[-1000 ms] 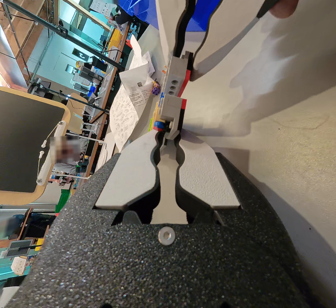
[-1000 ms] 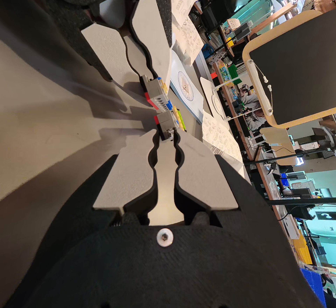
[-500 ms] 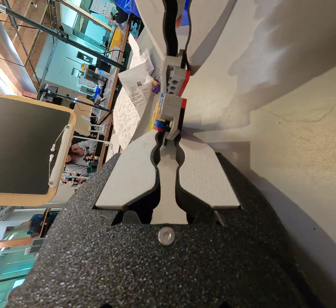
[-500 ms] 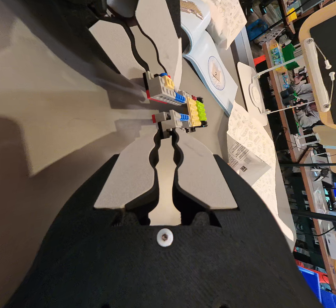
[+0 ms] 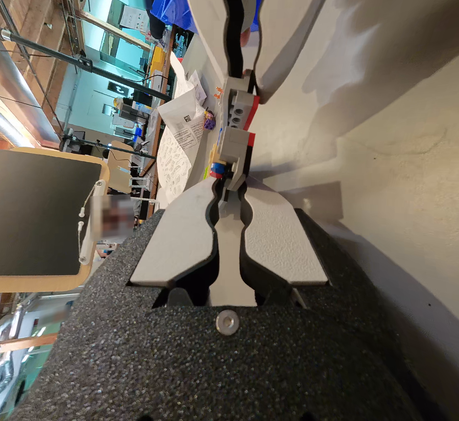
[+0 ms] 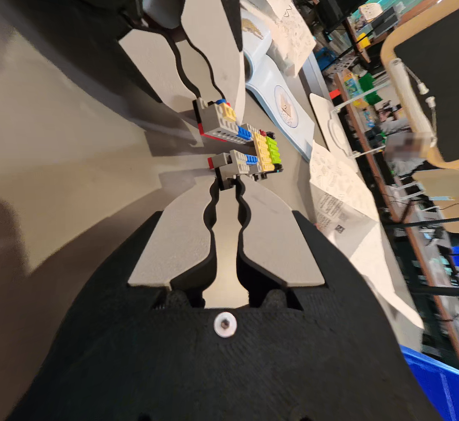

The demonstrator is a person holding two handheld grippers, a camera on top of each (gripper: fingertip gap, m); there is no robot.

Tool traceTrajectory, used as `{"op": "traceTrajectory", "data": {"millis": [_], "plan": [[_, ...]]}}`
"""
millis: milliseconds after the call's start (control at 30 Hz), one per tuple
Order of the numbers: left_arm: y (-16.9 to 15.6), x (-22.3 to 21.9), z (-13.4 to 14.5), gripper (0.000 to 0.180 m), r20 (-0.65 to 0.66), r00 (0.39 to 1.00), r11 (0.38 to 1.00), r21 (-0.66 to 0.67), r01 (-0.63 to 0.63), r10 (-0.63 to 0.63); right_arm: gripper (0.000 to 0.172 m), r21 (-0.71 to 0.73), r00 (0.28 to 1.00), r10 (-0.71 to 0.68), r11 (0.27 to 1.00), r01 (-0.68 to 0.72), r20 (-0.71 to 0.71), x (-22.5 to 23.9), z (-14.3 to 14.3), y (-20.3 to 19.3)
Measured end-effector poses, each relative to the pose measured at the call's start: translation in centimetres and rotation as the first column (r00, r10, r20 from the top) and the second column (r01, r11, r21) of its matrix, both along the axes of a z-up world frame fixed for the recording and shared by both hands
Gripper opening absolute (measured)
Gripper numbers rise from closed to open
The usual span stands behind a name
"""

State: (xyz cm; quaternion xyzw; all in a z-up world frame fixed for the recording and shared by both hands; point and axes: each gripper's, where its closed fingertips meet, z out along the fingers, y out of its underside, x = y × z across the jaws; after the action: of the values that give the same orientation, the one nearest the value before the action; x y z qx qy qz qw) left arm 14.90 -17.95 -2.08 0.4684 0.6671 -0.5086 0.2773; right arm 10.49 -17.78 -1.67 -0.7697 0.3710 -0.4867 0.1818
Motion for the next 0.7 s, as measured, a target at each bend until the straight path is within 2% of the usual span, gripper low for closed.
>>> {"op": "traceTrajectory", "data": {"millis": [167, 233, 367, 433, 600, 700], "plan": [[0.1, -0.2, -0.1, 0.012, 0.068, 0.998, 1.000, -0.018, 0.008, -0.006, 0.015, 0.118, 0.999, 0.039, 0.992, -0.035, -0.030, -0.3, -0.2, 0.1], [0.1, -0.2, -0.2, 0.011, 0.096, 0.995, 1.000, -0.020, 0.010, -0.008, 0.015, 0.109, 0.998, 0.048, 0.993, -0.044, -0.034, -0.3, -0.4, 0.1], [0.3, -0.4, -0.5, 0.011, 0.146, 0.989, 1.000, -0.016, 0.019, -0.017, 0.013, -0.001, 0.997, 0.059, 0.998, -0.060, -0.050, -0.5, -0.7, 0.1], [0.3, -0.4, -0.7, 0.011, 0.175, 0.984, 1.000, -0.016, 0.027, -0.024, 0.014, 0.044, 0.995, 0.068, 0.997, -0.064, -0.076, -0.7, -1.0, 0.2], [0.4, -0.6, -0.4, 0.011, 0.146, 0.989, 0.999, -0.023, 0.033, -0.029, 0.015, 0.166, 0.994, 0.087, 0.983, -0.076, -0.059, -0.7, -0.4, 0.1], [0.4, -0.6, -0.6, 0.011, 0.146, 0.989, 0.999, -0.019, 0.030, -0.027, 0.014, 0.110, 0.996, 0.083, 0.991, -0.079, -0.033, -0.7, -0.4, 0.0]]}}
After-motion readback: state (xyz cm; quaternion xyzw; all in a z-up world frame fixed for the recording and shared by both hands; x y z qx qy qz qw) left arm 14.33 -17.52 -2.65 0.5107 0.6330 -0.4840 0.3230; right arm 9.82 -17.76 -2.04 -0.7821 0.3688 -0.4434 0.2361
